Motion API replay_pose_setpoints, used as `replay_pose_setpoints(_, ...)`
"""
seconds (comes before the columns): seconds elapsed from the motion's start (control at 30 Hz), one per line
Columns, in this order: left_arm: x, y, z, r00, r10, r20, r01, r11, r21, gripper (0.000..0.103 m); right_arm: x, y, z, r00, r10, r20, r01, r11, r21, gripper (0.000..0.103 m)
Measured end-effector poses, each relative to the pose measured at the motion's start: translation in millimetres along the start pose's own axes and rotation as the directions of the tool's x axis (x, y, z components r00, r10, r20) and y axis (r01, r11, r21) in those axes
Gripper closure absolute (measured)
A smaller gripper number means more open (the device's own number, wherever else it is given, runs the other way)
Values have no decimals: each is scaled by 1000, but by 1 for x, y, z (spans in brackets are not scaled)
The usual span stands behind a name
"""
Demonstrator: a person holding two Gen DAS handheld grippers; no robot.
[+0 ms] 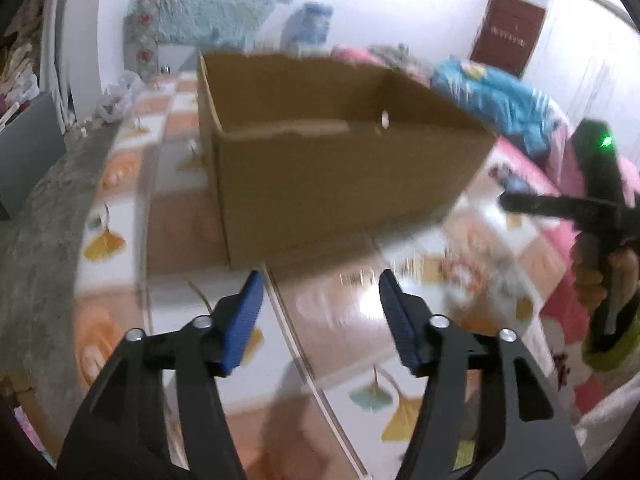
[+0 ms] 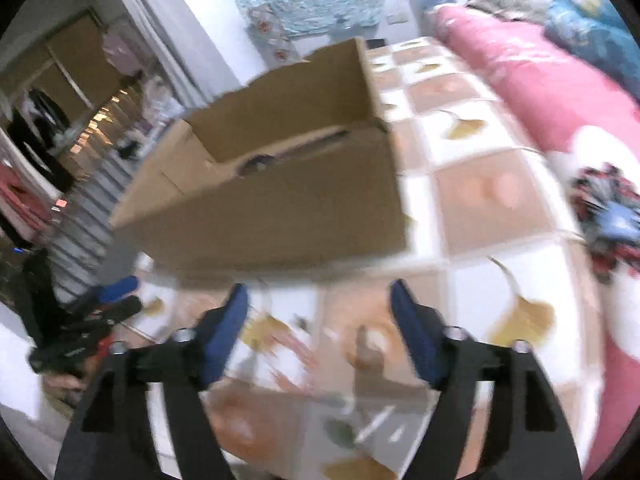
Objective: Organize jewelry
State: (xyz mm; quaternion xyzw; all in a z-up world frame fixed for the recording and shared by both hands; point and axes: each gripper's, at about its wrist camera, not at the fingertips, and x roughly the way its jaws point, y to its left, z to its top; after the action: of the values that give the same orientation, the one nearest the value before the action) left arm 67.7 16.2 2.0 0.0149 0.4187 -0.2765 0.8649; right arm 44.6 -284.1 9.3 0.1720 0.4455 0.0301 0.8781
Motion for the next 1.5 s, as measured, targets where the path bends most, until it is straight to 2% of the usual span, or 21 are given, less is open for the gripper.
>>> replay_pose_setpoints(0.13,19,-14,-17,996,42,-77,-41,999,18,39,-8,-7,-30,994,-110,-28,108,993,-43,22)
replay_pose_setpoints(0.2,25,-18,-22,994,62,-91,-59,998,27,36,-4,-8,-40,987,-152,-45,148,986,-75,19)
replay_pose_setpoints(0.43,37,-31,-26,977,188,-98,-181,980,81,19,20,1,-60,935,-350,-53,328,912,-245,7)
replay_pose_setpoints(0.53,36,-30,-30,974,207,-96,-200,977,76,15,19,4,-64,932,-361,-9,345,897,-276,7)
replay_pose_setpoints(0.7,35,-25,-32,970,221,-100,-216,974,63,10,15,-2,-68,945,-326,0,315,913,-260,7)
replay_pose_setpoints(0.8,35,-25,-32,970,223,-100,-218,974,59,8,10,3,-64,926,-378,6,365,890,-275,7)
replay_pose_setpoints(0.9,37,-26,-32,970,225,-97,-220,974,58,8,-4,14,-58,947,-313,76,322,913,-249,8)
replay_pose_setpoints(0.93,37,-26,-33,970,225,-92,-221,974,57,8,-5,18,-55,954,-290,79,301,921,-249,12)
replay_pose_setpoints(1.03,37,-26,-33,971,227,-80,-223,973,55,8,3,29,-48,971,-234,47,238,935,-263,39)
replay_pose_setpoints(1.13,37,-26,-33,970,228,-80,-224,973,54,8,17,37,-43,983,-186,-16,173,941,-292,58)
replay_pose_setpoints(1.2,37,-27,-33,971,228,-79,-224,973,55,8,24,44,-41,985,-169,-44,147,936,-319,68)
replay_pose_setpoints(1.27,38,-27,-33,971,226,-76,-222,973,57,8,31,50,-43,982,-176,-67,143,928,-345,71)
replay_pose_setpoints(1.33,38,-27,-33,972,225,-73,-221,974,59,8,41,51,-44,977,-186,-100,138,922,-362,81)
replay_pose_setpoints(1.37,38,-27,-33,972,224,-71,-220,974,60,8,42,50,-43,979,-172,-106,124,925,-360,83)
replay_pose_setpoints(1.4,38,-28,-33,972,224,-71,-220,974,60,8,43,51,-42,980,-162,-118,110,927,-359,92)
replay_pose_setpoints(1.5,39,-28,-33,973,223,-66,-219,974,60,8,43,54,-39,982,-131,-135,76,934,-349,93)
